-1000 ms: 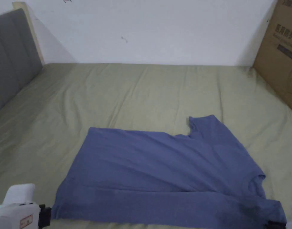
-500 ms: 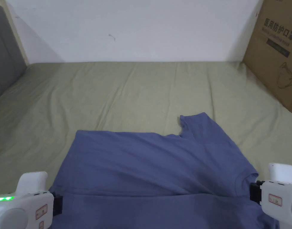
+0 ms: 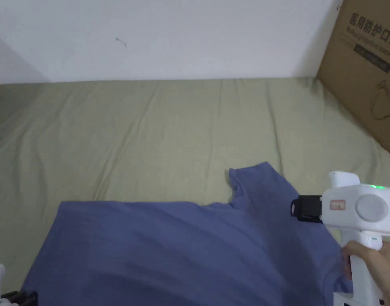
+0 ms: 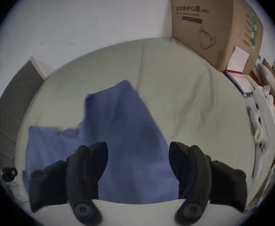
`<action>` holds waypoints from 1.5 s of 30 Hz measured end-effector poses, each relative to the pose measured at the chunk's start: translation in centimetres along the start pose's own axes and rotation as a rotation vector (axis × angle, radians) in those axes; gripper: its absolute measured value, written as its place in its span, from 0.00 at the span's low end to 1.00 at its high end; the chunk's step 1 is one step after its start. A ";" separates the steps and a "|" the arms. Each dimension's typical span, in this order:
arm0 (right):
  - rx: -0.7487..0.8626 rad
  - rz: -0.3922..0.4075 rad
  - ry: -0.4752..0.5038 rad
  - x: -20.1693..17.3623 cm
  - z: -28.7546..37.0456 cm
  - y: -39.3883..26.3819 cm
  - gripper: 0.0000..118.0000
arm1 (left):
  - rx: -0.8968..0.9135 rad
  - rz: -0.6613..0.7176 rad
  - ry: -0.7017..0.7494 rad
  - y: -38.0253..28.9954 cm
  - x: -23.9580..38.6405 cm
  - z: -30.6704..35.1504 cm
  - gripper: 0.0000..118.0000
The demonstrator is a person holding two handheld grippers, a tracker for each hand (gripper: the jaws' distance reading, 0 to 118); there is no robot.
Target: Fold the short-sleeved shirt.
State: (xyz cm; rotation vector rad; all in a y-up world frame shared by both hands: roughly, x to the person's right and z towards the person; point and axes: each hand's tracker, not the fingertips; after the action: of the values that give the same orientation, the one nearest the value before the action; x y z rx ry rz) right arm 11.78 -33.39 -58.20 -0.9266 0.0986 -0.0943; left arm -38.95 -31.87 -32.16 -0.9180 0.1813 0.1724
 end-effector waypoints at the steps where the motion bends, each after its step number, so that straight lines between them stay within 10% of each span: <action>1: -0.045 0.023 -0.042 0.1 -1.9 1.2 0.69 | -0.003 -0.002 -0.001 0.4 -0.1 -0.7 0.00; 11: -0.155 0.118 -0.049 0.6 -9.4 3.0 0.65 | -0.090 -0.010 0.026 0.3 -0.9 -4.8 0.00; 16: -0.123 0.159 -0.031 -0.4 -8.0 3.2 0.01 | -0.096 0.004 0.029 -0.1 -1.2 -5.6 0.00; 27: -0.098 0.091 -0.028 -0.5 -7.1 4.0 0.01 | -0.039 0.048 0.011 3.8 -1.4 -5.8 0.01; 31: -0.099 0.093 -0.030 -0.5 -7.1 3.9 0.01 | -0.027 0.089 -0.019 9.6 -2.1 -9.9 0.86; 41: -0.121 0.095 -0.032 -0.7 -7.8 3.8 0.01 | -0.165 0.142 -0.065 17.6 -1.4 -21.5 0.81; 45: -0.126 0.113 -0.037 -0.8 -7.9 3.6 0.01 | -0.181 -0.011 0.118 17.4 -0.1 -21.1 0.55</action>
State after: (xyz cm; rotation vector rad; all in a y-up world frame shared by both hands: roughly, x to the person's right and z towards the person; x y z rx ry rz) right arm 10.14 -37.39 -65.79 -1.0459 0.1228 0.0342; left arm -44.68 -38.35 -58.08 -1.1102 0.2727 0.1259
